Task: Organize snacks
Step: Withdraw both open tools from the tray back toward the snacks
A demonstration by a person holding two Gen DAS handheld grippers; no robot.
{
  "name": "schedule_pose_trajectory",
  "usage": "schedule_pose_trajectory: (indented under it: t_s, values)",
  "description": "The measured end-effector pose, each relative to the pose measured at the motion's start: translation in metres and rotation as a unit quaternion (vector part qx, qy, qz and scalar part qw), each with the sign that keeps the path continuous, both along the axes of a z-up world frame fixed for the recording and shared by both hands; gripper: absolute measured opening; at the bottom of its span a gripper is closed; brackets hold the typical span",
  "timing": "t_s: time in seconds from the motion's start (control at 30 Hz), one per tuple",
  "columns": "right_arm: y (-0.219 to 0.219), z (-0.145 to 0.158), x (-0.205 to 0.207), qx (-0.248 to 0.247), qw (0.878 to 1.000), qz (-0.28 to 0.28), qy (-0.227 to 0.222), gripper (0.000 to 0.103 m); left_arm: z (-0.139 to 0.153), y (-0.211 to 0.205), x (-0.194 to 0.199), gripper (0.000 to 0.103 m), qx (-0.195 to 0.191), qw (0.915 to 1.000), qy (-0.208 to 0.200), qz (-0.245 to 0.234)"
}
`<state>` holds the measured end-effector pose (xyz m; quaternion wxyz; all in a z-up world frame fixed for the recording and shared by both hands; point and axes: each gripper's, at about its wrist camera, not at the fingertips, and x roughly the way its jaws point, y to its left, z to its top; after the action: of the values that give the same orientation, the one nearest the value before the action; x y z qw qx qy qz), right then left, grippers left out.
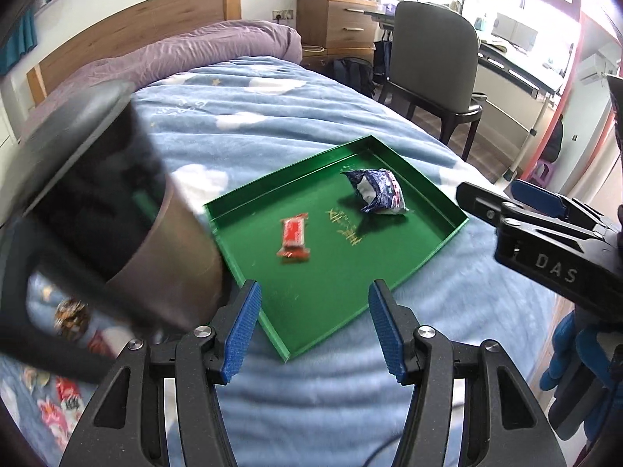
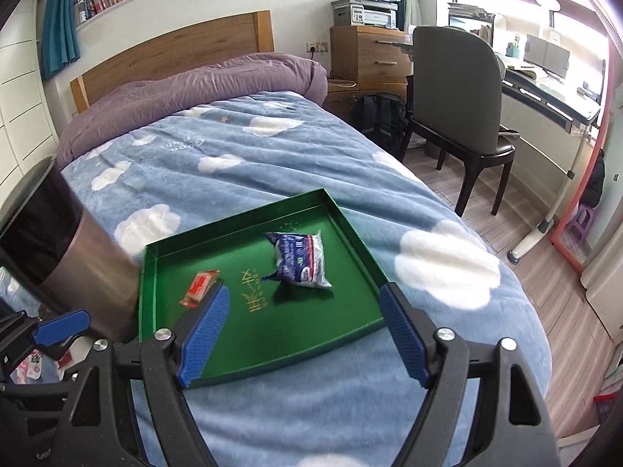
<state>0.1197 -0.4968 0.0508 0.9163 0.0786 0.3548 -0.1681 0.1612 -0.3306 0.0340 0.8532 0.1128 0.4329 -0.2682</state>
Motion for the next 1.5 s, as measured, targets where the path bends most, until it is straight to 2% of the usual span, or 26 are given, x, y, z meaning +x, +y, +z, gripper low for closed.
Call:
schedule_pose_trajectory:
  t_s: [0.37, 0.5, 0.87, 1.17, 1.5]
  values:
    - [0.066, 0.026, -0.056, 0.009, 1.000, 0.019, -0.023, 0.103, 0.012, 0.088, -0.041, 0.054, -0.002, 0.9987, -0.015, 0.048]
    - [0.084, 0.026, -0.071, 0.014, 0.999, 0.025, -0.023, 0.103, 0.014, 0.119, -0.055, 0.054, 0.001, 0.9977, -0.024, 0.063]
    - [0.124, 0.022, -0.104, 0.025, 0.999, 0.034, -0.012, 0.103, 0.011, 0.197, -0.082, 0.054, -0.006, 0.9933, -0.018, 0.114]
    - [0.166, 0.016, -0.117, 0.019, 0.998, 0.061, 0.005, 0.103, 0.005, 0.261, -0.098, 0.054, -0.018, 0.9861, -0.013, 0.165]
    - [0.216, 0.024, -0.125, 0.001, 0.995, 0.095, 0.001, 0.103, -0.003, 0.338, -0.113, 0.054, -0.028, 0.9742, -0.010, 0.224]
